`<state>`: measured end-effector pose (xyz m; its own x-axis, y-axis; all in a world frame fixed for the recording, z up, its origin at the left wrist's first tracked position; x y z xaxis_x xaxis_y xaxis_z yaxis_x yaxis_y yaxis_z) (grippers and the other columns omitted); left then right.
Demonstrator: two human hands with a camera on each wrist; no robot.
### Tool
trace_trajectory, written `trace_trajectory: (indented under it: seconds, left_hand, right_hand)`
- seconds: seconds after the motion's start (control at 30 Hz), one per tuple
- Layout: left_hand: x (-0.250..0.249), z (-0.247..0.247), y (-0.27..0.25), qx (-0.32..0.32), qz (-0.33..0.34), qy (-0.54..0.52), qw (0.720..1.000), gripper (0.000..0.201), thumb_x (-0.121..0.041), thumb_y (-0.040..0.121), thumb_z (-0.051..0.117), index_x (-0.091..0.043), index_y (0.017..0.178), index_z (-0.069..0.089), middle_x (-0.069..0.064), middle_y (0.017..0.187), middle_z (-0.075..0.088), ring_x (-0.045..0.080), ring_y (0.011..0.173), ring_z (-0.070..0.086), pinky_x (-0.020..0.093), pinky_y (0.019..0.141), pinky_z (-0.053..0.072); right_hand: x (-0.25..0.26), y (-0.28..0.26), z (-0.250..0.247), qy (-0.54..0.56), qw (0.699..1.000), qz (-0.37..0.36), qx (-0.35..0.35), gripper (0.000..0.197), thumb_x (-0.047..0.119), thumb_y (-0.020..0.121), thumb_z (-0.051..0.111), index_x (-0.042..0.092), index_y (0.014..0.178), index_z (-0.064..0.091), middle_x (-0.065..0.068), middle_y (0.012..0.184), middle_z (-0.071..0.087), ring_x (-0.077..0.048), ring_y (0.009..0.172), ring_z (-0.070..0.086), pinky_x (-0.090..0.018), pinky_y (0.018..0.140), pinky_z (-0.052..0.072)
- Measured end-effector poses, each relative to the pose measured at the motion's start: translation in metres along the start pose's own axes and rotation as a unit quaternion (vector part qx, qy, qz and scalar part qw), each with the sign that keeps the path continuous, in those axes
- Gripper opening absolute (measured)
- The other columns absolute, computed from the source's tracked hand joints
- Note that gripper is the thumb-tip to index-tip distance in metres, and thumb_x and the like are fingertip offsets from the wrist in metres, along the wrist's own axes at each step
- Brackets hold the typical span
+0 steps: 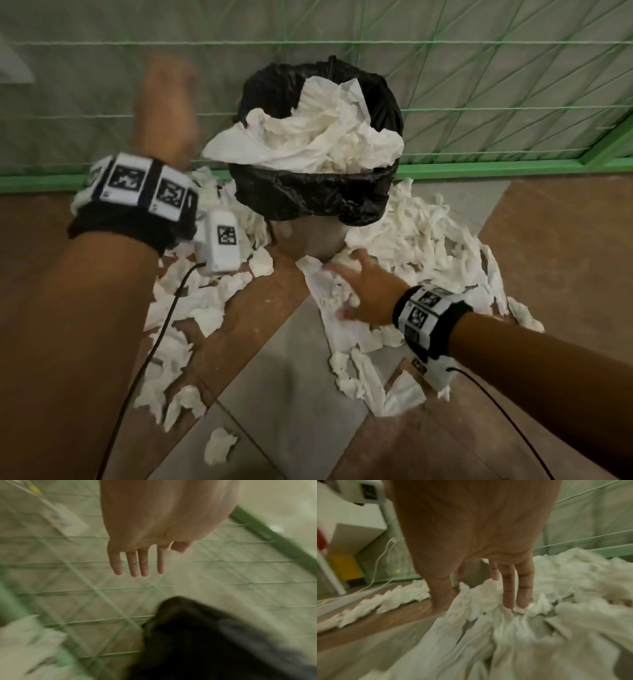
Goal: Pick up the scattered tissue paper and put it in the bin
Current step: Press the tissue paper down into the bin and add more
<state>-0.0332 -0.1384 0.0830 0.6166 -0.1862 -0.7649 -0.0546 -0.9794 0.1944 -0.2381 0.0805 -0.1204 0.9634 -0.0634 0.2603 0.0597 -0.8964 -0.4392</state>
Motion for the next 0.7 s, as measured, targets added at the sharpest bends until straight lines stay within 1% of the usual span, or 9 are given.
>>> trace_trajectory:
  seconds: [0.07, 0.13, 0.23, 0.3, 0.33, 0.43, 0.53, 0.6, 0.7]
  left_hand:
    - [0.069, 0.001, -0.011, 0.027, -0.125, 0.052, 0.99, 0.041, -0.024, 0.091, 0.042, 0.001, 0.121, 0.056, 0.025, 0.124, 0.059, 0.04, 0.114, 0.057, 0.045, 0.096, 0.049]
    - [0.117, 0.021, -0.044, 0.139, -0.184, 0.102, 0.968, 0.04, -0.024, 0.087, 0.052, 0.001, 0.117, 0.059, 0.024, 0.121, 0.062, 0.042, 0.11, 0.059, 0.051, 0.095, 0.05]
    - [0.168, 0.059, -0.128, 0.327, -0.179, 0.306, 0.876, 0.06, -0.038, 0.088, 0.062, -0.008, 0.137, 0.044, 0.016, 0.143, 0.045, 0.033, 0.131, 0.043, 0.04, 0.107, 0.036]
    - [0.19, 0.071, -0.169, 0.358, -0.157, 0.376, 0.84, 0.08, -0.047, 0.081, 0.067, -0.017, 0.145, 0.029, 0.012, 0.15, 0.032, 0.03, 0.139, 0.03, 0.04, 0.112, 0.029]
    - [0.2, 0.076, -0.174, 0.359, -0.128, 0.4, 0.833, 0.074, -0.042, 0.083, 0.065, -0.017, 0.144, 0.03, 0.011, 0.149, 0.034, 0.03, 0.138, 0.032, 0.039, 0.112, 0.029]
    - [0.198, 0.073, -0.168, 0.322, -0.113, 0.369, 0.864, 0.037, -0.02, 0.093, 0.052, -0.006, 0.128, 0.05, 0.019, 0.131, 0.055, 0.033, 0.12, 0.053, 0.038, 0.101, 0.043]
    - [0.179, 0.056, -0.149, 0.262, -0.142, 0.301, 0.906, 0.039, -0.016, 0.095, 0.048, -0.002, 0.131, 0.045, 0.026, 0.122, 0.058, 0.041, 0.111, 0.056, 0.042, 0.091, 0.045]
    - [0.167, 0.047, -0.135, 0.255, -0.137, 0.267, 0.919, 0.043, -0.029, 0.097, 0.043, -0.007, 0.134, 0.043, 0.024, 0.129, 0.054, 0.042, 0.116, 0.053, 0.044, 0.098, 0.043]
    - [0.155, 0.035, -0.117, 0.262, -0.168, 0.187, 0.932, 0.073, -0.073, 0.084, 0.022, -0.024, 0.129, 0.051, 0.008, 0.138, 0.053, 0.034, 0.126, 0.048, 0.056, 0.11, 0.029]
  right_hand:
    - [0.011, -0.002, 0.025, -0.071, 0.996, -0.011, 0.049, 0.074, 0.056, 0.08, 0.061, 0.048, 0.141, 0.02, -0.012, 0.152, 0.008, -0.039, 0.123, 0.041, -0.05, 0.095, 0.046]
    - [0.02, -0.004, 0.03, -0.135, 0.99, -0.023, 0.026, 0.054, 0.036, 0.088, 0.056, 0.035, 0.138, 0.034, -0.011, 0.15, 0.017, -0.036, 0.118, 0.042, -0.046, 0.091, 0.047]
    - [0.032, -0.006, 0.026, -0.174, 0.983, -0.051, 0.015, 0.039, 0.011, 0.085, 0.052, 0.017, 0.124, 0.049, -0.009, 0.132, 0.04, -0.033, 0.104, 0.052, -0.037, 0.074, 0.039]
    - [0.035, -0.007, 0.02, -0.139, 0.988, -0.048, 0.036, 0.031, 0.008, 0.083, 0.052, 0.01, 0.113, 0.052, -0.011, 0.12, 0.047, -0.032, 0.096, 0.058, -0.033, 0.067, 0.036]
    - [0.038, -0.009, 0.014, -0.115, 0.991, -0.051, 0.041, 0.025, 0.008, 0.083, 0.052, 0.008, 0.108, 0.052, -0.012, 0.116, 0.049, -0.032, 0.092, 0.059, -0.032, 0.065, 0.035]
    - [0.055, -0.011, -0.016, -0.06, 0.993, -0.087, 0.044, 0.008, 0.01, 0.086, 0.05, 0.009, 0.093, 0.054, -0.007, 0.097, 0.05, -0.028, 0.085, 0.054, -0.031, 0.065, 0.035]
    - [0.075, -0.022, -0.063, -0.017, 0.992, -0.119, 0.042, 0.003, 0.01, 0.087, 0.051, 0.009, 0.085, 0.052, -0.004, 0.08, 0.054, -0.017, 0.068, 0.049, -0.025, 0.056, 0.036]
    - [0.087, -0.032, -0.097, 0.017, 0.989, -0.13, 0.062, 0.003, 0.009, 0.088, 0.052, 0.009, 0.089, 0.054, -0.006, 0.079, 0.061, -0.011, 0.056, 0.051, -0.021, 0.051, 0.04]
    - [0.106, -0.05, -0.153, 0.068, 0.984, -0.154, 0.058, 0.015, 0.009, 0.089, 0.053, 0.02, 0.09, 0.061, -0.006, 0.084, 0.066, -0.01, 0.062, 0.055, -0.03, 0.063, 0.049]
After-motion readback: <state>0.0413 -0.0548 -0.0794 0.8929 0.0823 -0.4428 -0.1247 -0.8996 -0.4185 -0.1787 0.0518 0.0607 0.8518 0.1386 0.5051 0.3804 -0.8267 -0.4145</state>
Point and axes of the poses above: each hand's wrist, its own y-axis towards the middle knuckle, its own z-axis out of the palm, x = y × z, the point moved 7 cm from there along y, towards the middle knuckle
